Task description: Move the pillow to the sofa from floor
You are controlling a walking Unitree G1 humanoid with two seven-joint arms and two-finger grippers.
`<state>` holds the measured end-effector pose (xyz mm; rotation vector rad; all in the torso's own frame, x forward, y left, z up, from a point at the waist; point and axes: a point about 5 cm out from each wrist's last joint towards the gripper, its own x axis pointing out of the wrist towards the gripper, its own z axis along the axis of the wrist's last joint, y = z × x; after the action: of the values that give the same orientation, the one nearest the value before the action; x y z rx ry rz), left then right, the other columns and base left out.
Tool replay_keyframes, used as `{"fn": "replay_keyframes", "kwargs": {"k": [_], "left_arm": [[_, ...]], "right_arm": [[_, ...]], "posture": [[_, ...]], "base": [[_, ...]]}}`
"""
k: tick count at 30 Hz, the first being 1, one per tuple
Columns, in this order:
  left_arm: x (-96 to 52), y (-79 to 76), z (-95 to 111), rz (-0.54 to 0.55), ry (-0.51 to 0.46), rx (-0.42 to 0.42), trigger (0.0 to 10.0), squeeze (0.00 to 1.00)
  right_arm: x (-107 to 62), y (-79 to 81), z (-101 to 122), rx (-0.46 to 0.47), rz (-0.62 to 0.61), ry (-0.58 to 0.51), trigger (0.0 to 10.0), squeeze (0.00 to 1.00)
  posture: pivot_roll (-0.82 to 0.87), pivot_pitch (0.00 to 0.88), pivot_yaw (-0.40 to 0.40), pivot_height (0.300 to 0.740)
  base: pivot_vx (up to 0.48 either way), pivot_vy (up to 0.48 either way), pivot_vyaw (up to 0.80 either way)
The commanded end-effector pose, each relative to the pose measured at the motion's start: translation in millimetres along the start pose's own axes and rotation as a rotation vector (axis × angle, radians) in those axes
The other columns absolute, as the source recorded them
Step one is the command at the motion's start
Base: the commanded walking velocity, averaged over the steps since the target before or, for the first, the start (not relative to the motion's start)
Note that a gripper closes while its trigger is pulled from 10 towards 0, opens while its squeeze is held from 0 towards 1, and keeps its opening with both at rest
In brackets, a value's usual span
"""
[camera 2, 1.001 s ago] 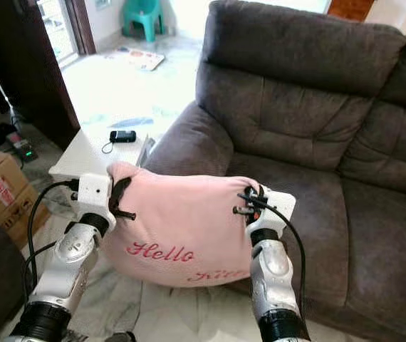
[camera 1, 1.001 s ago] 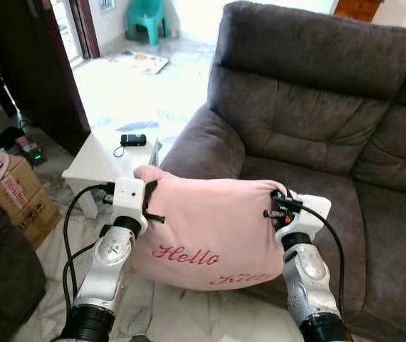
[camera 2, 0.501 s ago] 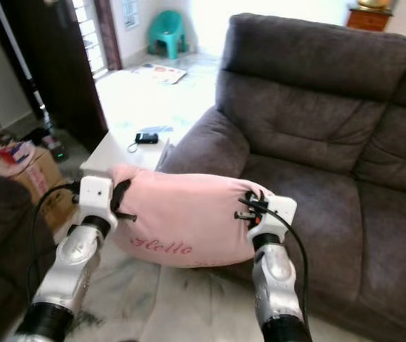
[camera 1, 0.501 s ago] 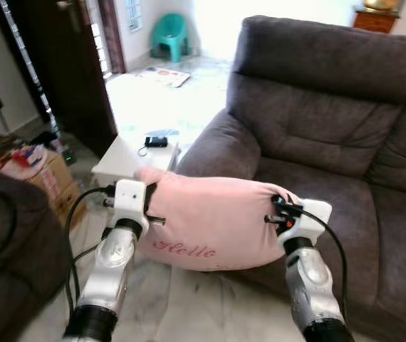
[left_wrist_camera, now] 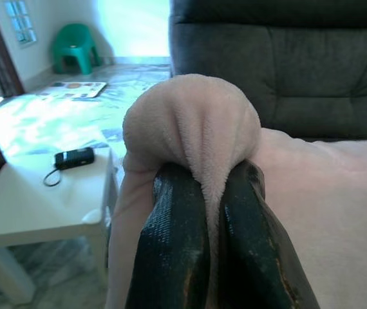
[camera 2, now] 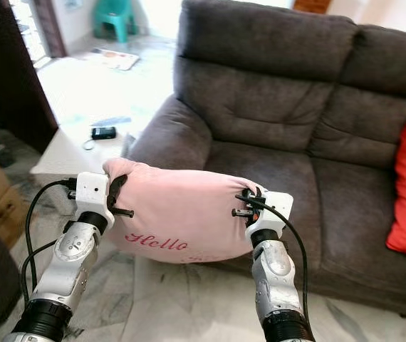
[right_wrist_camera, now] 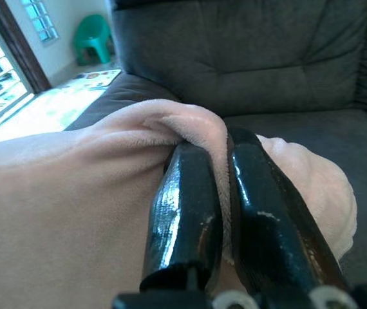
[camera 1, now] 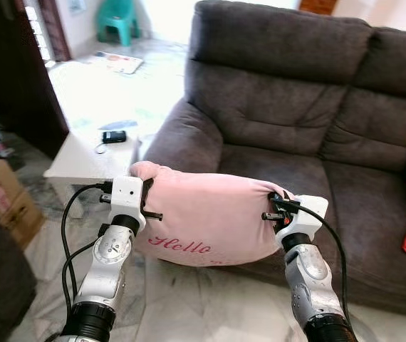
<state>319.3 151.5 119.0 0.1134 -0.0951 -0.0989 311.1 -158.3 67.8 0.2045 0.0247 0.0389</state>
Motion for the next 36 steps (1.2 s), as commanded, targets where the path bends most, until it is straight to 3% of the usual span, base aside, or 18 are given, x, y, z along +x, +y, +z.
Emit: {"fn": "replay_keyframes", "kwargs": {"k": [1, 5, 10, 36], "left_arm": [[-1.3, 4.6, 5.8, 0.023, -0.036, -0.002, 10.0, 0.0], [-2.9, 3.8, 5.2, 0.02, -0.037, -0.003, 10.0, 0.0], [-4.4, 2.9, 3.0, 0.01, -0.019, 0.051, 10.0, 0.0], [-8.1, -1.4, 1.7, -0.013, -0.02, 0.06, 10.0, 0.0]], "right_arm": [[4.5, -5.5, 19.9, -0.008, -0.02, -0.084, 10.0, 0.0], [4.2, -6.6, 19.7, -0.014, -0.023, -0.08, 10.0, 0.0], [5.4, -7.1, 21.4, -0.017, -0.023, -0.082, 10.0, 0.0], [1.3, -7.3, 18.0, -0.02, -0.027, -0.075, 10.0, 0.0]], "posture": [[0.13, 0.0, -0.117, 0.74], [0.13, 0.0, -0.117, 0.74], [0.14, 0.0, -0.118, 0.74], [0.13, 0.0, -0.109, 0.74]], "base": [[0.0, 0.0, -0.69], [0.0, 0.0, -0.69], [0.0, 0.0, -0.69], [0.0, -0.106, -0.69]]}}
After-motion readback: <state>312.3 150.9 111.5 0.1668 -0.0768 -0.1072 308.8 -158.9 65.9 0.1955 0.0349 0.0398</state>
